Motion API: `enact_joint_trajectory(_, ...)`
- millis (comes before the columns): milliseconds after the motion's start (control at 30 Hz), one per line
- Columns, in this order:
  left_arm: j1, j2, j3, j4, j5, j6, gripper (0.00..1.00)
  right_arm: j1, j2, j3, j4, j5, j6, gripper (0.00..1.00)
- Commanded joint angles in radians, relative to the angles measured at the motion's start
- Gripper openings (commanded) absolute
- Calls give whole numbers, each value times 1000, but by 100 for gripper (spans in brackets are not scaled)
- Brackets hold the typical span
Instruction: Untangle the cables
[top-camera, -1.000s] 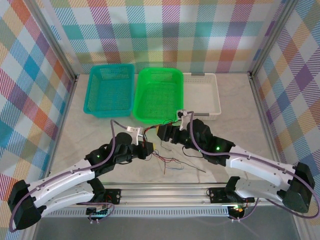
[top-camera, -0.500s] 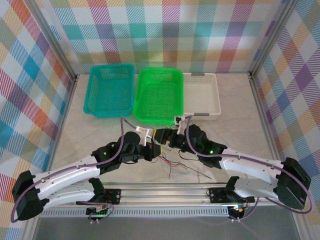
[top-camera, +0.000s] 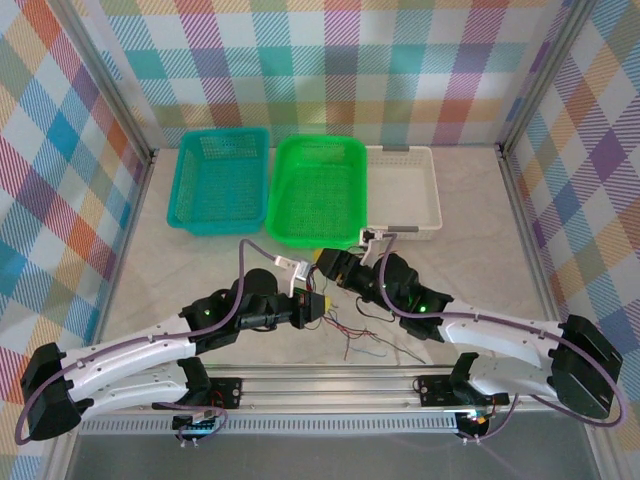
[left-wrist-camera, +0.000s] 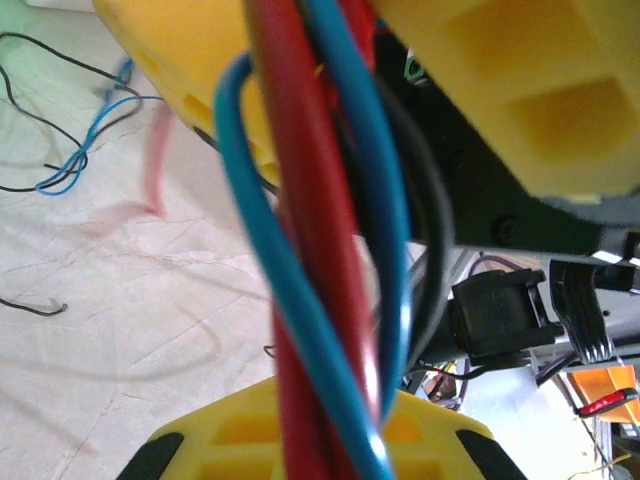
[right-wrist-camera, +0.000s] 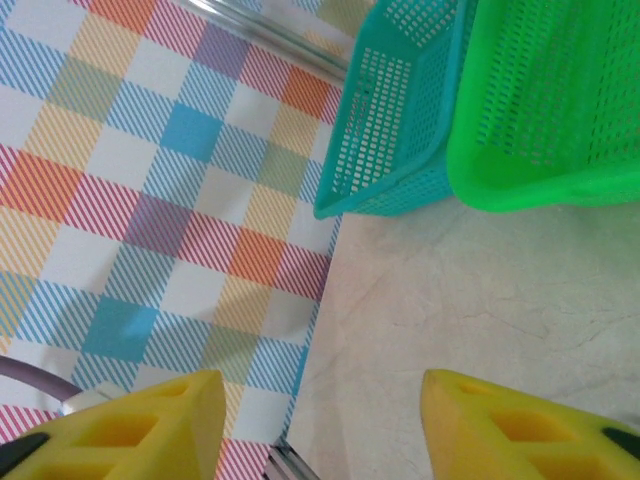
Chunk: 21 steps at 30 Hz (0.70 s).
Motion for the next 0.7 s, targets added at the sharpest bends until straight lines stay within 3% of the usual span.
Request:
enact_joint_trajectory(0,-20,-7,-9,75,40,29,0,-2,-37,-9,34,60,2,48)
enact_joint_trajectory(167,-41,4,7,73,57,53,0,-1,-61,2,26,74,-31,23)
enact_joint_trajectory(233,-44,9,11,65,77,61,0,-3,-83,25,-5,77,-64,1)
enact_joint_trajectory(400,-51,-5,-2,54,105,72,2,-4,-145,76,-134,116,-113,0)
enact_joint_trajectory(667,-56,-47,-51,69,146,81,33,-28,-187,139,-206,73,-144,0)
